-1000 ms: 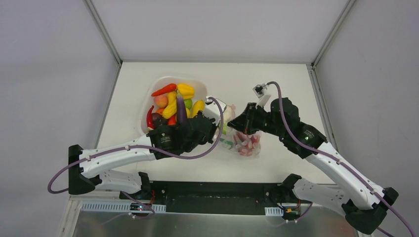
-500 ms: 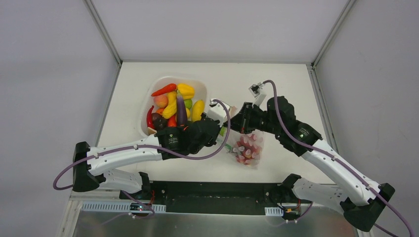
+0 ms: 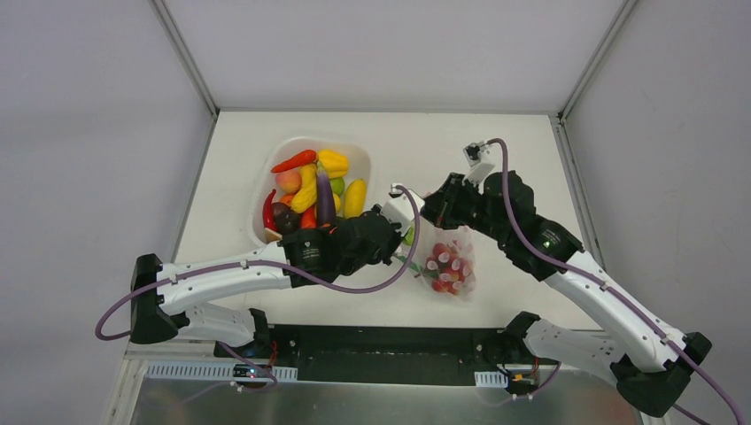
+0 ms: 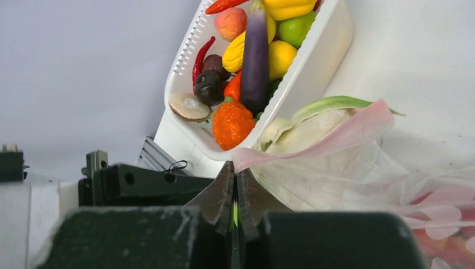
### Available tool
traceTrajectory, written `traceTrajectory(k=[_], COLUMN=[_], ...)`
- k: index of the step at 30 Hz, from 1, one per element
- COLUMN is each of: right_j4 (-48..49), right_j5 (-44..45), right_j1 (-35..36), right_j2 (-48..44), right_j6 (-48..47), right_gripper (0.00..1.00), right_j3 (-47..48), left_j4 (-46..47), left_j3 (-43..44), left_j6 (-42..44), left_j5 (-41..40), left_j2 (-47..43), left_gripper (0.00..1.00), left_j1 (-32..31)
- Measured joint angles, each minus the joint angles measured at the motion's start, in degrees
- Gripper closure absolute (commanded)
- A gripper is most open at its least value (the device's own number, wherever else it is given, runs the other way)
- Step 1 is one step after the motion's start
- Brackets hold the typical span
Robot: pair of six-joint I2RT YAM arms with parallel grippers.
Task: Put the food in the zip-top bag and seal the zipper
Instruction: Adjust the zipper food storage bag at the center of the board.
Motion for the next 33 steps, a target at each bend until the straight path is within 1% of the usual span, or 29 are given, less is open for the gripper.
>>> traceTrajectory(k=[3,5,10,14,16,18,21,25,26,29,33], right_j4=[-2.3,-3.5,-5.7,-5.7,-5.7,-5.3,-3.4,1.5,2.3,3.8,5.6], right_j5=[0.2,-2.2,-15.0,-23.9,-27.3,-27.6,-25.2,-21.1,-20.7,-20.5,-20.4], right_j1=[-0.3,-0.7,-1.5,-1.8,-1.8,-1.8,-1.8,-1.7,-1.7,-1.7,-1.7], right_j2=[2.5,3.9,6.8,6.3,5.3,3.7,0.0,-4.1,-4.6,-3.9,-0.8], right_j6=[-2.2,-4.1,-9.7,-13.7,-15.6,-16.6,-16.9,-15.4,-14.9,-13.9,-13.7], right_gripper=[0.99,0.99,0.99,0.99,0.99,0.99,0.99,0.99,0.99,0.99,1.00], right_j3=[3.0,4.5,7.2,7.2,7.2,6.9,4.9,-0.3,-1.6,-3.1,-2.5], left_j4=[-0.1,-0.3,-1.3,-1.1,-1.0,-0.6,1.7,5.6,5.9,7.8,8.6], left_j3=[-0.3,-0.3,-0.7,-2.6,-2.9,-3.0,-4.7,-9.7,-10.3,-13.8,-15.5], left_j6=[1.2,1.6,2.7,3.9,4.3,4.1,1.8,-4.0,-4.6,-8.2,-10.9], left_j5=[3.2,5.1,8.7,11.7,13.4,14.3,12.4,4.2,3.2,-1.2,-4.4], left_j2=[0.0,-0.1,-1.7,-5.3,-6.7,-8.1,-10.8,-14.9,-16.0,-19.1,-20.8], left_gripper=[1.00,1.00,1.00,1.00,1.00,1.00,1.00,1.00,1.00,1.00,1.00], left_j1=[0.0,0.1,0.1,0.1,0.3,0.7,1.5,2.0,2.0,2.4,2.4])
